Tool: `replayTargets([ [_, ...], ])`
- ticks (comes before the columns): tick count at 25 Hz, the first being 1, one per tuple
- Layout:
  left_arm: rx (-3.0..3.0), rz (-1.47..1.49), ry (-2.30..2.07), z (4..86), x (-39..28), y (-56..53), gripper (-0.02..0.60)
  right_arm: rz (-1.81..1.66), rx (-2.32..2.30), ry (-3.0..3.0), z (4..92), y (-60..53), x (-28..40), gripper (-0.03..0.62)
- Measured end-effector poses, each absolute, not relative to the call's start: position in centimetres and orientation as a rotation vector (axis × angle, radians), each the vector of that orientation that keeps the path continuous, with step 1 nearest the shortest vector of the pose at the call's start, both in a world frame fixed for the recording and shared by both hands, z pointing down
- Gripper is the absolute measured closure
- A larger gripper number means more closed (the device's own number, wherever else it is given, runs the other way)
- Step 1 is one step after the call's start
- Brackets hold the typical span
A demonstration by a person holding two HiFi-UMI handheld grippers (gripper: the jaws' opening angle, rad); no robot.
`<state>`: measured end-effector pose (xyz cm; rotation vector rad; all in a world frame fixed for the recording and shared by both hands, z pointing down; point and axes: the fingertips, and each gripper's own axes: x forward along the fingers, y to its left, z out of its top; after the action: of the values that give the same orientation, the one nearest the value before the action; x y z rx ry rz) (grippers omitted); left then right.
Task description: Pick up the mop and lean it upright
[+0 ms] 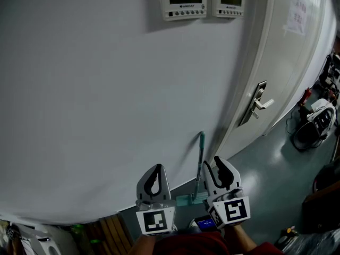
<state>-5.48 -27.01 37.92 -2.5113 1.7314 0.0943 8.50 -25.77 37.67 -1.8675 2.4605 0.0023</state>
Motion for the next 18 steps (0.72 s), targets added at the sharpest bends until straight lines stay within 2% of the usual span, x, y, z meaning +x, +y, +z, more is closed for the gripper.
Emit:
replayTargets([
  [4, -2.514, 0.088, 1.727, 37.92, -5.31, -26.91, 0.568, -0.017, -1.834, 2.466, 37.73, -25.79, 8.26, 0.513],
  [8, -2.516, 0.09, 1.72, 37.82, -5.03, -26.87, 0.568, 0.011, -1.815, 2.48, 37.72, -25.72, 8.05, 0.559],
  [18, -2.514, 0.094, 1.714, 37.65, -4.77, -26.96, 0.568, 0.015, -1.843, 2.488, 37.51, -26.0, 7.89, 0.576],
])
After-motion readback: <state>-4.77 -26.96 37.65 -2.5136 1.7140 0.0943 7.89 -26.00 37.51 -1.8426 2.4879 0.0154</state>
